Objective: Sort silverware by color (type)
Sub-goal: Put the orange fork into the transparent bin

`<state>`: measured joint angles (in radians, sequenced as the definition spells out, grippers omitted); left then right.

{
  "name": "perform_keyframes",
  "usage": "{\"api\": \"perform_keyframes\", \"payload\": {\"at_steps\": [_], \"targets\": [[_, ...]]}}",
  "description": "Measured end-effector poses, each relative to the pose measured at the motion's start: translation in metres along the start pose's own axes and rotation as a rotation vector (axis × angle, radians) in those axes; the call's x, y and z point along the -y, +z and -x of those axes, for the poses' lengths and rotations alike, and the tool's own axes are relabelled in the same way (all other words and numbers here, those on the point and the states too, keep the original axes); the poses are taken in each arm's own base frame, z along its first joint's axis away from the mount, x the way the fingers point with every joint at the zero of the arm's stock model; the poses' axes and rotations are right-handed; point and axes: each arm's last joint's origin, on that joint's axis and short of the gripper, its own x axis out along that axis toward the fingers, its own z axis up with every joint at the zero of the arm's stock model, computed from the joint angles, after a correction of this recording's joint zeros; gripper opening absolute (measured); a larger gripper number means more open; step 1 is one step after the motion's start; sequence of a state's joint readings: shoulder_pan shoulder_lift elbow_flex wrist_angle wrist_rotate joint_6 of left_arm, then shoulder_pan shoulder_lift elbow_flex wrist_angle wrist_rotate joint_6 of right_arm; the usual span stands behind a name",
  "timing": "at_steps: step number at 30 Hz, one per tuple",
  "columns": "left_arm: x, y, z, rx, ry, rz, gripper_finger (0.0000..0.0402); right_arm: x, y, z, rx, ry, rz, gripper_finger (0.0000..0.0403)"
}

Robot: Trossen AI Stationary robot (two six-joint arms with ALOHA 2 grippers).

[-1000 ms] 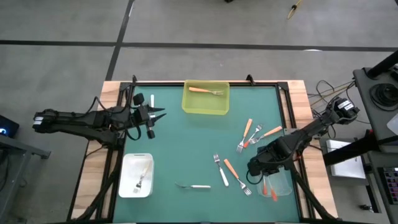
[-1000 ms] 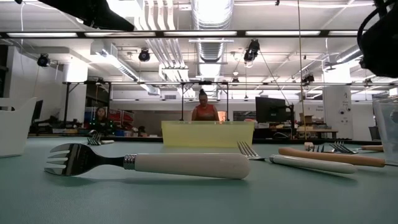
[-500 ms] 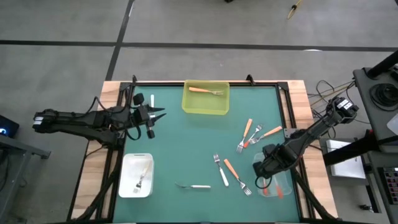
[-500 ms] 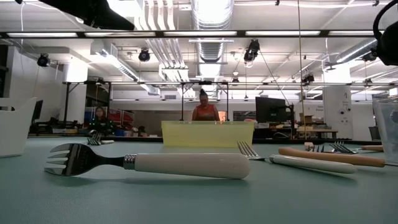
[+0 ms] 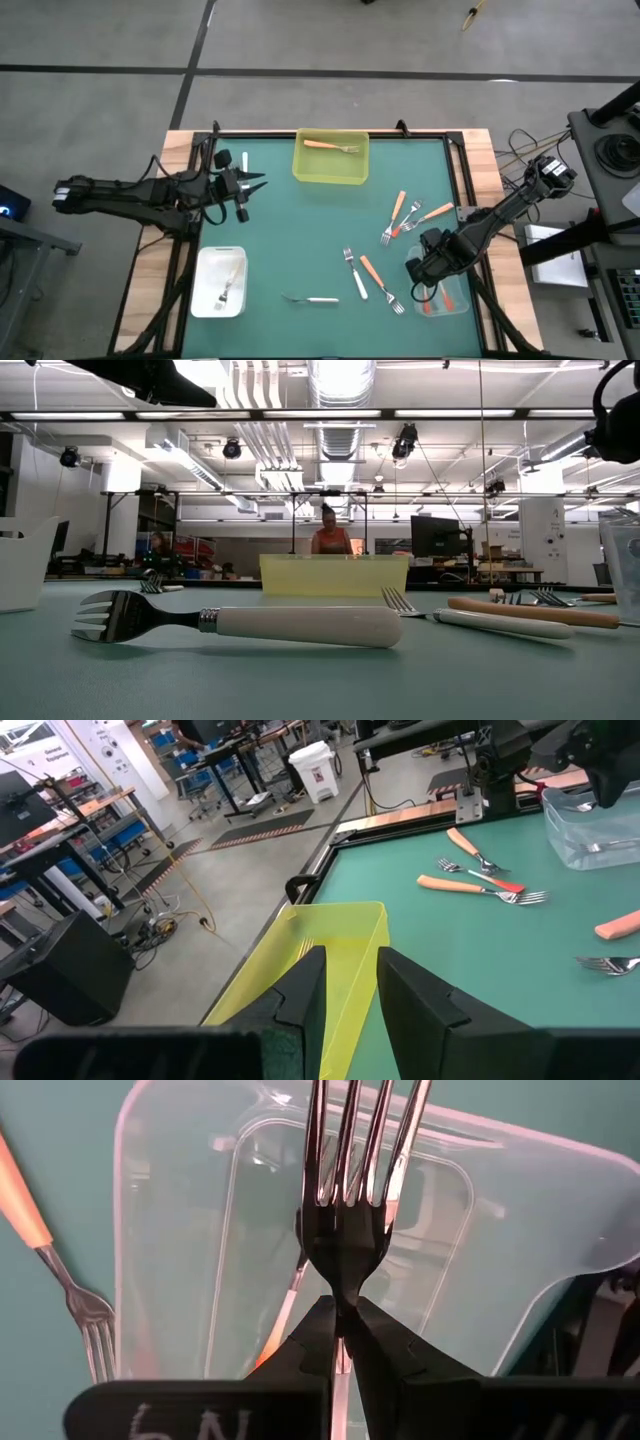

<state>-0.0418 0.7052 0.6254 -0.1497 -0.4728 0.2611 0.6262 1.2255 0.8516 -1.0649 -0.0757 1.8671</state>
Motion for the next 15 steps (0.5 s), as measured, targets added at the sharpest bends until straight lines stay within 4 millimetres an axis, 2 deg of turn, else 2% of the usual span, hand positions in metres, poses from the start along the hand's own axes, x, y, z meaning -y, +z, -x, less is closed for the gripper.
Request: {"api": "perform_keyframes", "payload": {"at_steps": [10,15], "targets": [[0.0001,-0.0002,0.0000,-0.002,-0.001,-0.001,0.0075,-0.0005,-0.0023,0.0036,-0.064,-0.012,-0.173,0.0013],[0.0001,-0.0004,0.0000,-0.004,-0.001,0.004,0.0075,0.0017,-0.0040,0.0066,-0.093,-0.009,-0.191,0.0013]]}}
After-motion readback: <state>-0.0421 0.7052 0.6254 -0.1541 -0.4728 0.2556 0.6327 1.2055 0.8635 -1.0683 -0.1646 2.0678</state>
